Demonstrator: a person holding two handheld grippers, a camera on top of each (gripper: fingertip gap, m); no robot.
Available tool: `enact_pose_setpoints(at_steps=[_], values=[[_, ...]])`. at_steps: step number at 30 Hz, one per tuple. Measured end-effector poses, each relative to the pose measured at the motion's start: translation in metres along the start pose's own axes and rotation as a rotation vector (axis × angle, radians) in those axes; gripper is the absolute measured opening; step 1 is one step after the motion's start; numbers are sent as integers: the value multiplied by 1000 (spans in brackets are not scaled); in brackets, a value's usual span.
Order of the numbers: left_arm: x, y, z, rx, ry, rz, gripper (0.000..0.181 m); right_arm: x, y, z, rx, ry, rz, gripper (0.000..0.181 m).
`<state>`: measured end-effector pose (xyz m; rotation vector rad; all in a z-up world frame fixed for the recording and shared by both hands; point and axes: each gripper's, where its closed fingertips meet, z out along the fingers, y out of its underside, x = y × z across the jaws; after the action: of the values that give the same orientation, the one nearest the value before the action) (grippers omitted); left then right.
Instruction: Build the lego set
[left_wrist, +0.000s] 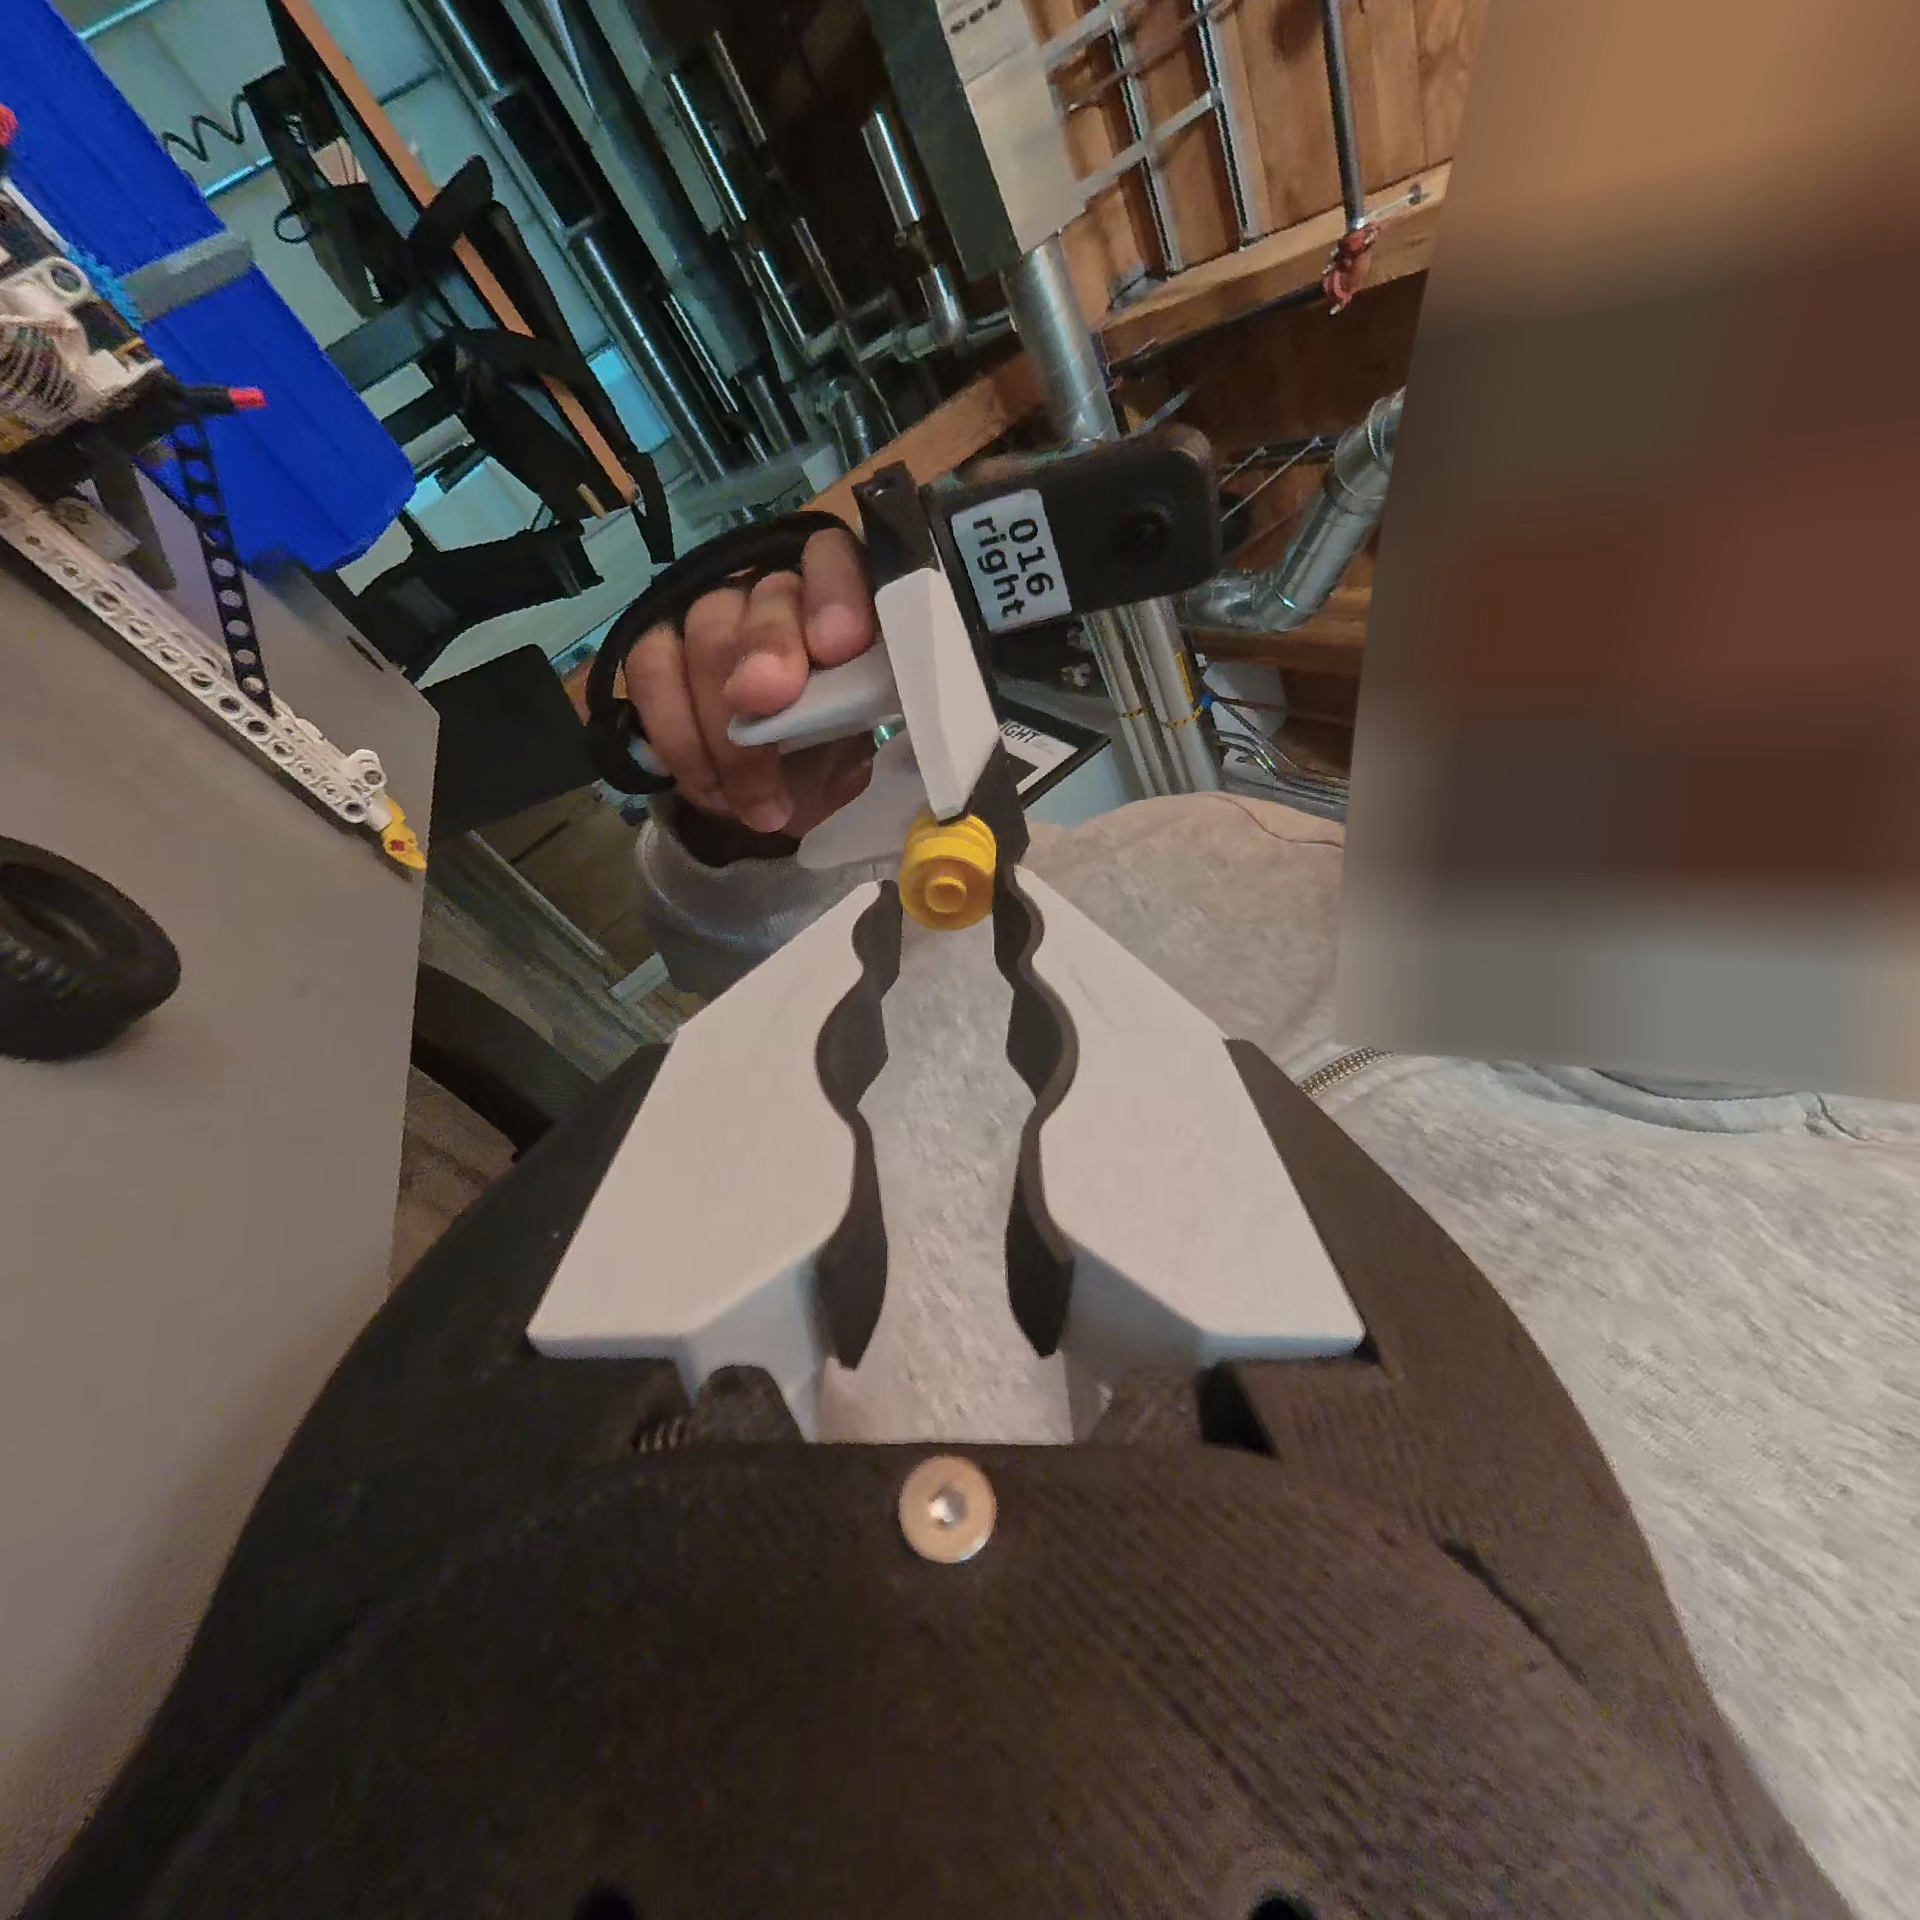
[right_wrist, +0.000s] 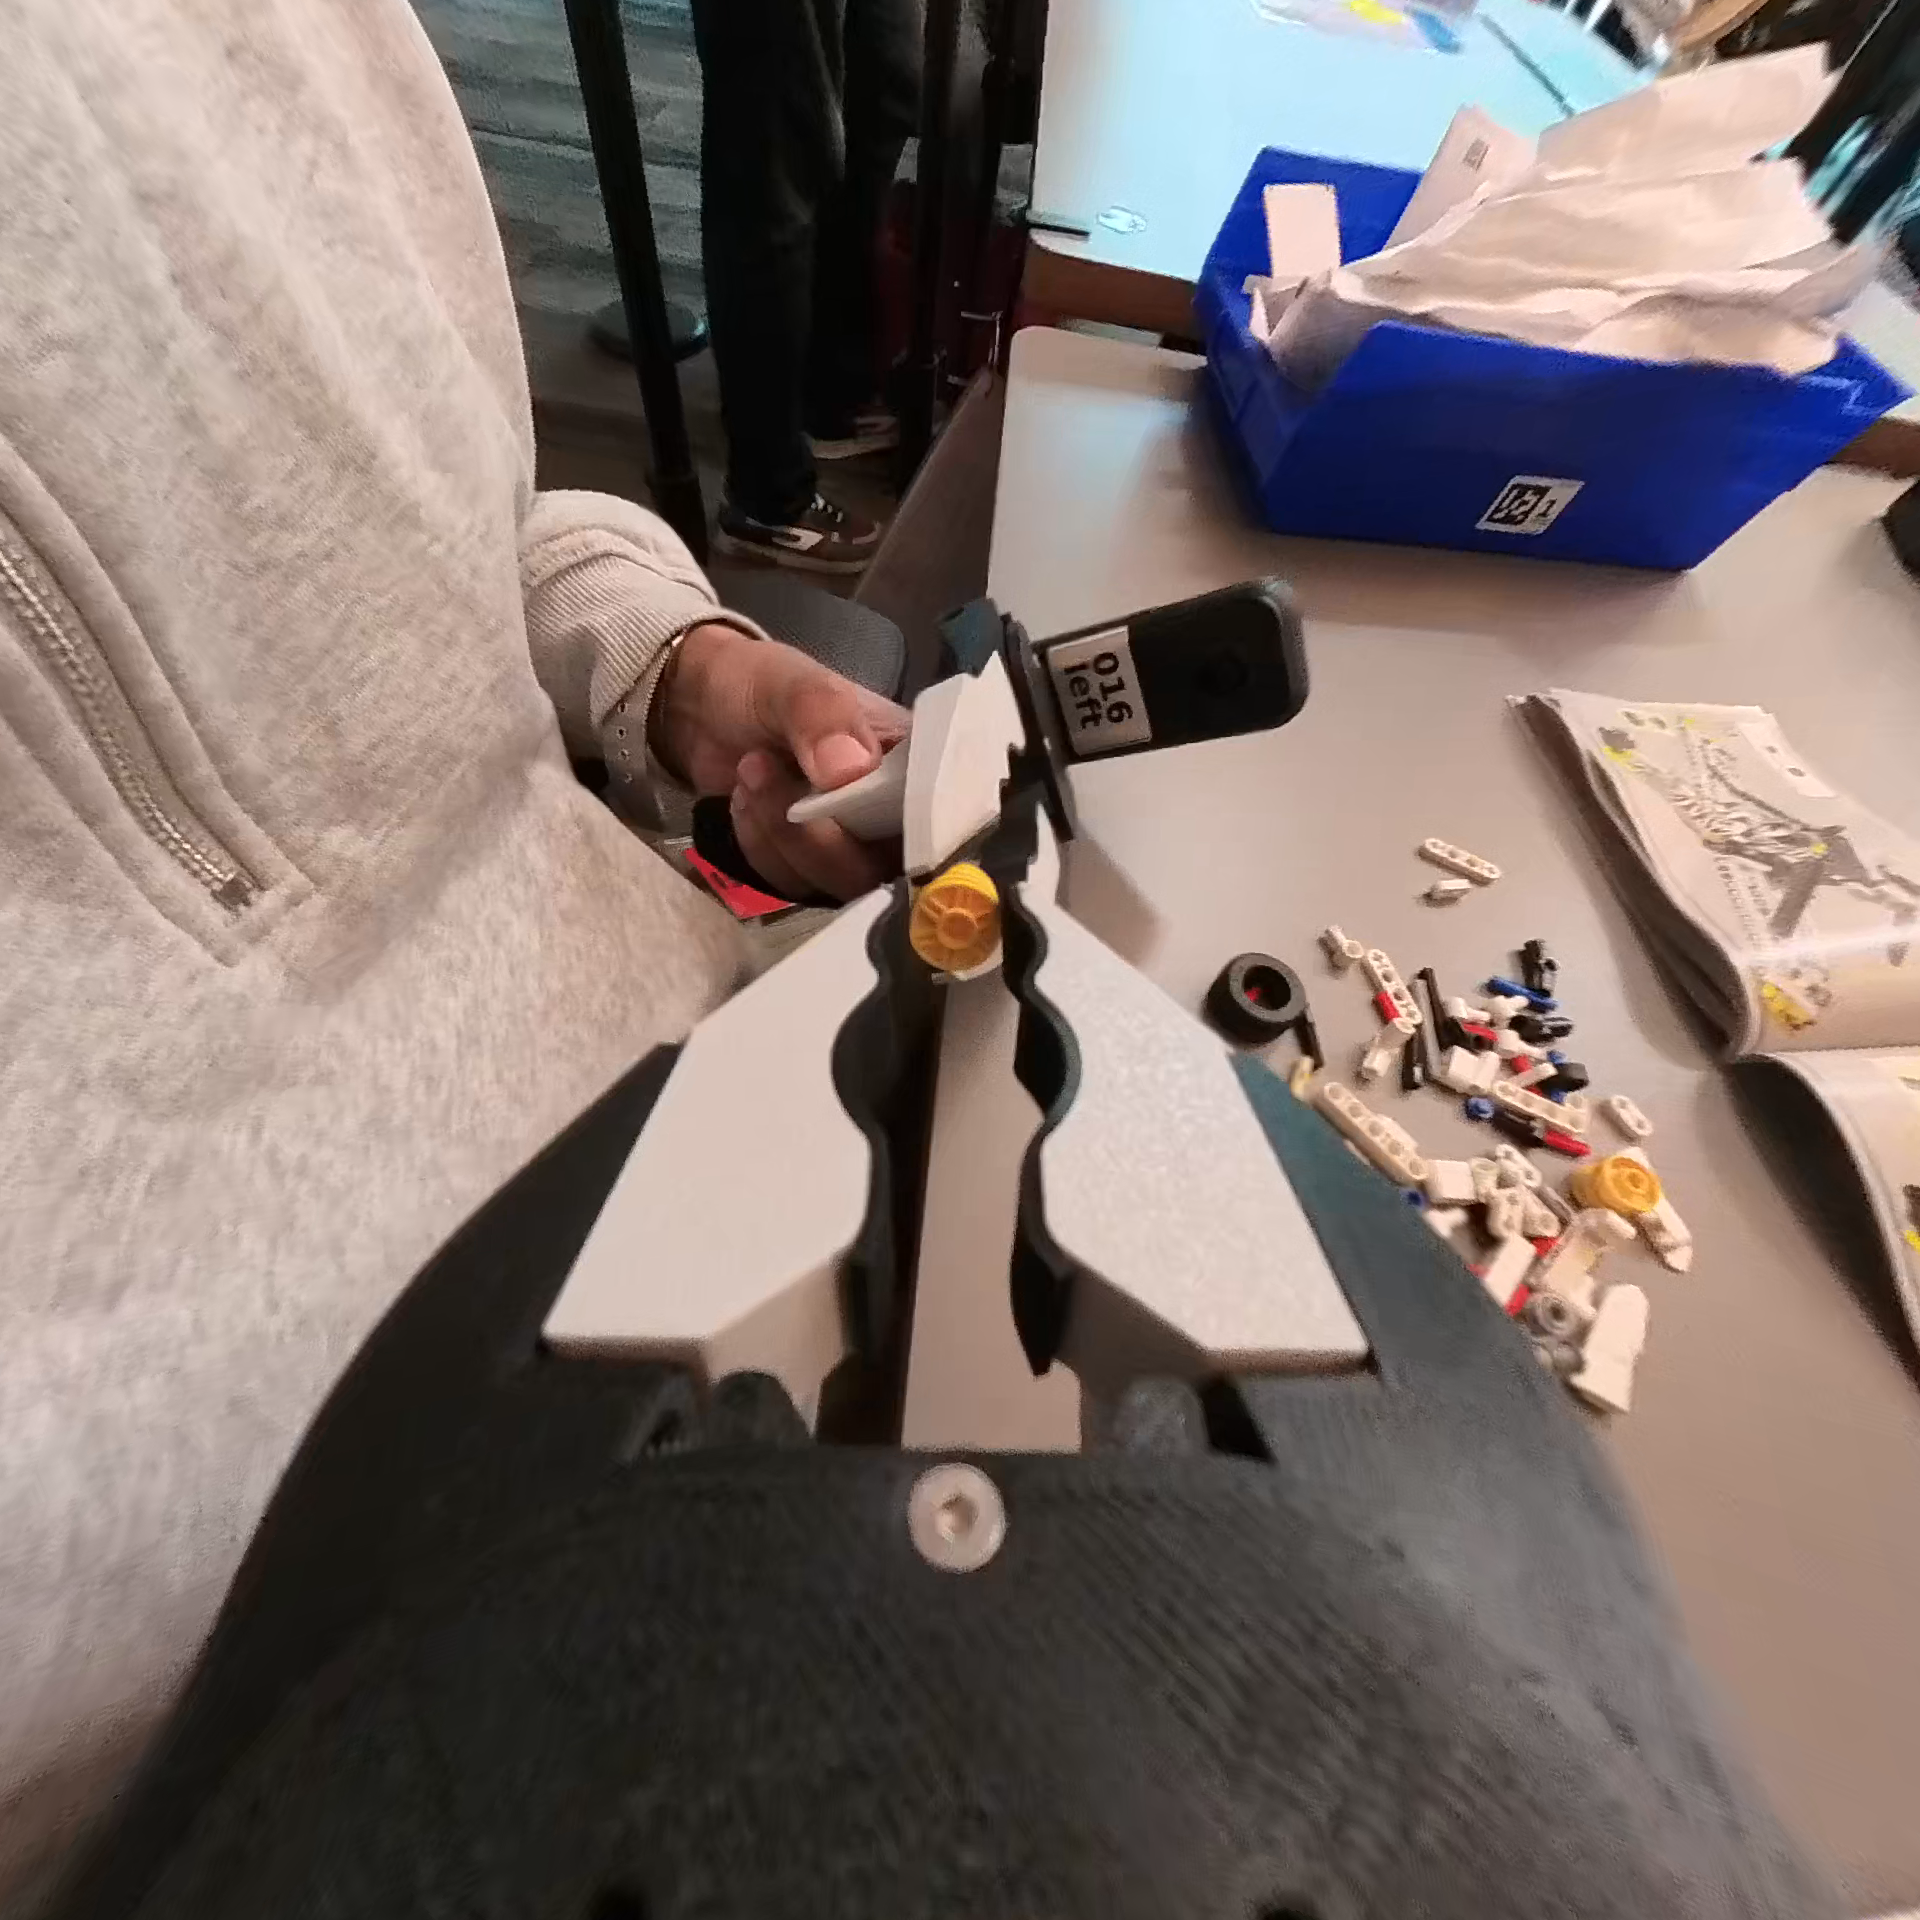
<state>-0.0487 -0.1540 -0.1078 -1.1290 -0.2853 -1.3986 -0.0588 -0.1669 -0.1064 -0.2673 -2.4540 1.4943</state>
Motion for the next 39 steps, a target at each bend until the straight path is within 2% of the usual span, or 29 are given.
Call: enact_pose_setpoints(at_steps=[5,7,9,12,16,18,25,39], values=[[-5,-11,-7,52,-56,30,18,10,2,5,-51,-10,43,15],[-13,-20,-15,97,-151,82,37,20,8,5,-94,11,61,16],[-18,-26,-25,108,-265,184,39,37,27,6,-202,64,96,15],[-20,-34,-39,94,-428,343,39,54,73,9,-466,117,160,16],[-18,-44,-55,117,-518,424,38,54,98,18,-620,93,191,15],[-19,-46,-61,128,-519,407,37,58,107,18,-703,101,170,15],[-16,-45,-63,129,-460,370,34,55,109,24,-799,54,213,15],[-13,-40,-56,111,-398,342,31,58,110,25,-844,87,244,15]])
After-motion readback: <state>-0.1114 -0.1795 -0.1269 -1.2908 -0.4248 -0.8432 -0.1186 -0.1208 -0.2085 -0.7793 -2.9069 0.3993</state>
